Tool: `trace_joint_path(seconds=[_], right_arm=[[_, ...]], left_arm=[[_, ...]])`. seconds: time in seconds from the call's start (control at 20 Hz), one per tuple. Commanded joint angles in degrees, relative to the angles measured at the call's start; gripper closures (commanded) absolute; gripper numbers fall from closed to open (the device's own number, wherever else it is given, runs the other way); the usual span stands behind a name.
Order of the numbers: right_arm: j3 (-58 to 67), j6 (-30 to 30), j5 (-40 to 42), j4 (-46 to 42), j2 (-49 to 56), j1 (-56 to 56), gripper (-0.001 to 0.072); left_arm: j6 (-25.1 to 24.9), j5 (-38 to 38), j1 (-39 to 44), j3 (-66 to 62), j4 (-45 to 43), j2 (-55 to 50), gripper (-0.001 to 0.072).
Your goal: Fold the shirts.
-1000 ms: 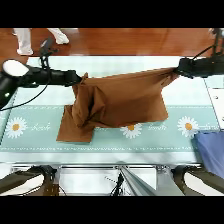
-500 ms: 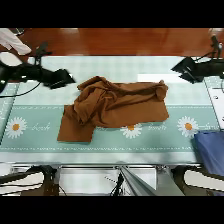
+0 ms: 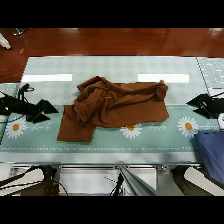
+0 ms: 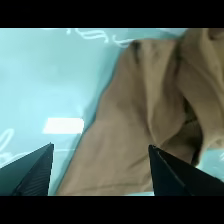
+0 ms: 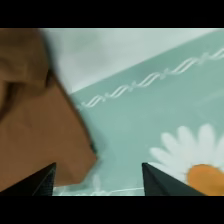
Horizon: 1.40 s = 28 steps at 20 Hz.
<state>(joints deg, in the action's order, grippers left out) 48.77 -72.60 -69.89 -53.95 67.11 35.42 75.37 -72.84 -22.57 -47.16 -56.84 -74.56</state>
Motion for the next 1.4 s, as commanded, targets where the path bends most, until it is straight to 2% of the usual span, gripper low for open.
trace_joint_path(seconds=[0.0,0.1,0.55,0.6,0.65,0.7,0.75,0.95,1.15,1.35], right_arm=[[-8.2,6.9,0.3,12.5,-2.1,1.2,0.0092],[-8.5,7.7,-0.4,13.4,-2.1,1.3,0.0092],[-8.5,7.8,-0.5,13.4,-2.1,1.3,0.0092],[-8.5,7.8,-0.3,13.4,-2.1,1.3,0.0092],[-8.5,7.7,0.0,13.4,-2.1,1.3,0.0092],[-8.5,7.6,0.3,13.4,-2.1,1.3,0.0092],[-8.5,7.4,0.5,13.4,-2.1,1.3,0.0092],[-8.6,7.3,0.7,11.1,-2.0,1.3,0.0092],[-8.6,-1.1,0.9,-2.2,-0.5,1.2,0.0092],[-8.5,-0.6,-0.9,-0.1,4.5,-2.9,0.0092]], left_arm=[[-5.7,4.9,-0.4,6.1,7.2,-0.3,0.0006],[-8.8,5.0,0.8,6.2,10.1,-1.5,0.0007],[-13.4,4.4,7.1,6.2,10.4,-6.3,0.001],[-13.4,4.3,8.2,6.2,10.3,-6.5,0.0032],[-13.6,4.3,9.1,6.2,10.3,-6.6,0.0241],[-15.0,4.1,9.8,6.2,10.3,-6.7,0.0538],[-15.4,4.0,10.1,6.2,10.3,-6.7,0.0685],[-15.3,4.0,10.0,6.2,10.2,-6.7,0.0688],[-15.3,4.1,10.0,6.2,10.2,-6.7,0.0687],[-15.3,4.4,10.0,6.2,10.2,-6.7,0.0687]])
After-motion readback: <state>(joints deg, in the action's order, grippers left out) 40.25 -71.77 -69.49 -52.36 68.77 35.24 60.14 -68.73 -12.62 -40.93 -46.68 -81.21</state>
